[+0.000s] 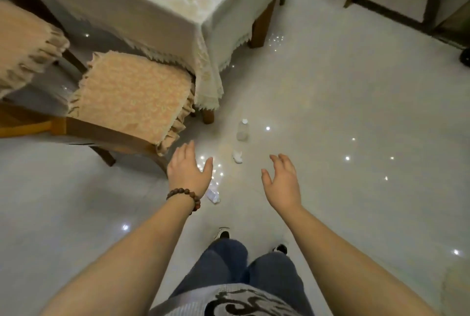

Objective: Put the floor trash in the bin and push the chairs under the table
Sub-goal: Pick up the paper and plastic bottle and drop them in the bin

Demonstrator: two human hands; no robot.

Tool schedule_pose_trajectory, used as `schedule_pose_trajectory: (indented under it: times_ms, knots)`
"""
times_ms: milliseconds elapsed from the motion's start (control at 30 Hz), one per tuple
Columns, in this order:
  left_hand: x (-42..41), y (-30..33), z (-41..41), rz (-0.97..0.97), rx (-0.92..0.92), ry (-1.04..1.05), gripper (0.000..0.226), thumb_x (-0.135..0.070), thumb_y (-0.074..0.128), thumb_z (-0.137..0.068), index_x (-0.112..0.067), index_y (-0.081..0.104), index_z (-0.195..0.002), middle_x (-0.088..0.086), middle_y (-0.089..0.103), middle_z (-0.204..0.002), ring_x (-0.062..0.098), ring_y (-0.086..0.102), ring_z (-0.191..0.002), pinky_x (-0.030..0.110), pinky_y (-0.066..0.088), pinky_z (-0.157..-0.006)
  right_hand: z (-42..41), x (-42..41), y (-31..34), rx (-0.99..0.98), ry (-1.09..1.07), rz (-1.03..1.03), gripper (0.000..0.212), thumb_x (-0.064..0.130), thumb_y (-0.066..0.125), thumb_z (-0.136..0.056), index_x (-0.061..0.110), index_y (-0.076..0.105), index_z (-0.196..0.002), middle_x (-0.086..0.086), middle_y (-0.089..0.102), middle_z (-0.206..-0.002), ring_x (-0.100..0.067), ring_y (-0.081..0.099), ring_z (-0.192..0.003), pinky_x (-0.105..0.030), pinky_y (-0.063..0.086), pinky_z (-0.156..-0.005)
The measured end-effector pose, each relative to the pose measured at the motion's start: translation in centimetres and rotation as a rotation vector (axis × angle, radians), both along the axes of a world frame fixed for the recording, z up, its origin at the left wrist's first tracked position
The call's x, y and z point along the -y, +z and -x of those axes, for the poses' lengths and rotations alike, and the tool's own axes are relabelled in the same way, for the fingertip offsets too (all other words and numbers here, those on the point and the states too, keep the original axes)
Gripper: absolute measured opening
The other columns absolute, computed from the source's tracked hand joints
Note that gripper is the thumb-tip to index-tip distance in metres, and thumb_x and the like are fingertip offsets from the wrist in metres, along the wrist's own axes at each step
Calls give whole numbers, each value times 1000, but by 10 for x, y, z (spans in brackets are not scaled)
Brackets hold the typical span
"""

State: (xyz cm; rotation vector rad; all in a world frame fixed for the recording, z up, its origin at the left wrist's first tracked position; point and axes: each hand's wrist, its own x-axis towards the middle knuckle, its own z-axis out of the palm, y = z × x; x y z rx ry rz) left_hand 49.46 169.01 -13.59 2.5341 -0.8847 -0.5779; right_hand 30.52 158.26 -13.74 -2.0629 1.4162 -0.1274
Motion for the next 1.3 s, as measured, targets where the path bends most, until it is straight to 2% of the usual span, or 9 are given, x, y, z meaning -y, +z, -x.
schedule_pose_trajectory:
  times_ms: [200,533,767,833,900,1033,1167,1300]
  knots:
    - [24,-23,11,-20,-55,287,66,-45,49,-94,-13,29,-148,10,33,-153,27,24,-142,44,22,-116,-20,75,-28,-54,272,-37,49,27,50,-95,10,40,-140,-14,29,-151,-26,25,-139,-31,19,-114]
    - [77,-55,83,-94,-99,771,65,-49,46,-94,-15,30,-147,9,36,-151,28,31,-138,47,27,-114,-30,193,-65,-160,742,-87,49,29,48,-96,11,38,-141,-13,28,-152,-26,24,-140,-35,22,-114]
    - [84,-127,102,-145,-153,890,65,-42,51,-93,-10,32,-146,12,37,-150,27,30,-140,44,25,-115,-37,223,-123,-212,807,-140,48,26,50,-95,11,41,-139,-11,30,-151,-24,24,-140,-39,27,-113]
    - [85,-213,100,-188,-188,934,65,-42,52,-93,-9,33,-146,13,38,-150,27,31,-139,43,25,-115,-45,226,-206,-244,828,-177,47,25,51,-95,11,41,-139,-11,30,-151,-24,23,-140,-40,28,-112]
    - [87,-237,98,-193,-201,913,65,-41,53,-93,-9,34,-146,12,39,-149,27,32,-138,41,26,-113,-52,231,-223,-238,812,-169,47,24,51,-94,11,42,-139,-11,31,-151,-24,23,-141,-40,27,-113]
    - [89,-395,90,-235,-249,901,68,-42,54,-92,-9,30,-147,12,34,-152,26,28,-141,38,24,-113,-67,238,-367,-203,849,-137,46,23,53,-94,10,44,-137,-14,35,-149,-27,27,-139,-39,27,-111]
    - [83,-537,86,-269,-339,993,83,-51,54,-89,-15,13,-152,10,18,-159,26,16,-146,41,21,-116,-81,247,-487,-191,895,-102,47,26,52,-94,10,42,-138,-14,35,-148,-27,26,-140,-37,24,-112]
    - [71,-634,80,-319,-385,1037,105,-62,60,-80,-21,-3,-152,11,3,-161,27,5,-147,45,22,-115,-93,254,-568,-142,913,-81,47,24,52,-94,11,43,-139,-13,35,-149,-25,27,-139,-35,24,-111]
